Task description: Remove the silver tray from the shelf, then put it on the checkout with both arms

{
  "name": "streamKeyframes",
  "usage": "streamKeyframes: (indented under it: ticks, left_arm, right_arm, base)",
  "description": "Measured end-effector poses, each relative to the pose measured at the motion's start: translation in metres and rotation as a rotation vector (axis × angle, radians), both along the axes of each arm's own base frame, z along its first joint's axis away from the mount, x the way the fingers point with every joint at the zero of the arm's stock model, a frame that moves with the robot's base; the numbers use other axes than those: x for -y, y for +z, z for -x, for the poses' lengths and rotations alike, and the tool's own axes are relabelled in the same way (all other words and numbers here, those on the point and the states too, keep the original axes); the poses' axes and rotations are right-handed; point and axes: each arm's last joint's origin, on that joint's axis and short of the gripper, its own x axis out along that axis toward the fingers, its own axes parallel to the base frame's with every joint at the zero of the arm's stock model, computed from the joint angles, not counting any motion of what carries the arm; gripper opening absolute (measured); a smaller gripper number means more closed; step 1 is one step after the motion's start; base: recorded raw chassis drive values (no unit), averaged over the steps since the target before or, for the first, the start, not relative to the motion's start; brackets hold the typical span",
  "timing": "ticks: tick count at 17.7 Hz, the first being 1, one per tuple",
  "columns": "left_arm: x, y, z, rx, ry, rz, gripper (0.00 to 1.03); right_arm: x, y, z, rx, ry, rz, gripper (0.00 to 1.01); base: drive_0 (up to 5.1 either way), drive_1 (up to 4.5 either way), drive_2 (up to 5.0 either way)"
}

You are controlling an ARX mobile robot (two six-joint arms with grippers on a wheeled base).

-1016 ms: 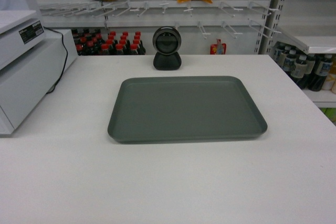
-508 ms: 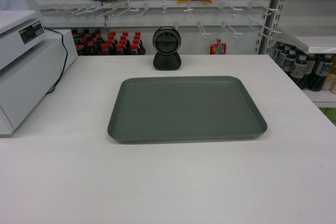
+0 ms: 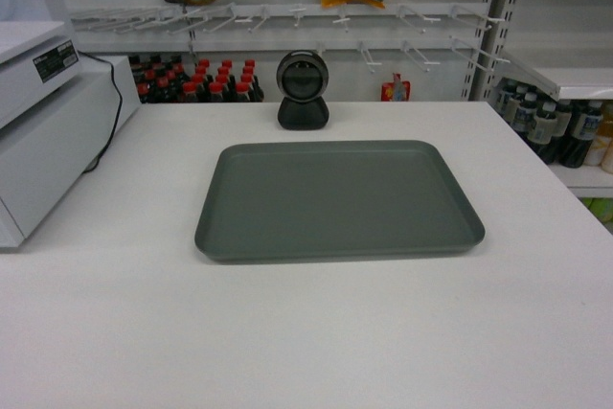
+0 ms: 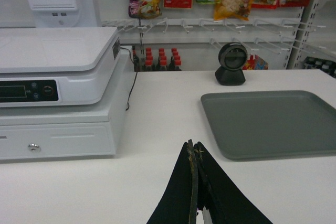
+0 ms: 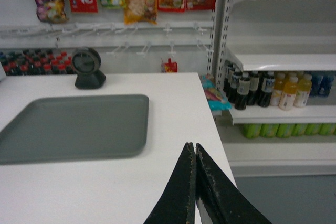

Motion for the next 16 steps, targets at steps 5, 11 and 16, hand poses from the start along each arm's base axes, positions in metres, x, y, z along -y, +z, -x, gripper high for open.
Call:
streamKeyframes:
  ticks: [5,11,16]
  left_arm:
    - [0.0001,0.0004,0.0000,0.004,-0.001,0.000,0.34]
    - [0.0001,0.0004,0.0000,0.004,-0.001,-0.001,1.00]
    - [0.0001,0.0003,0.0000,0.003,-0.001,-0.001,0.98]
  right_arm:
    - [-0.0001,0.0008,0.0000,0.008,0.001,0.000,0.35]
    - [-0.0001,0.0008,0.0000,0.008,0.001,0.000,1.00]
    - [-0.0001,0.0008,0.0000,0.008,0.001,0.000,0.98]
  base:
    - [0.0,0.00,0.0]
    - [0.0,0.00,0.0]
    - [0.0,0.00,0.0]
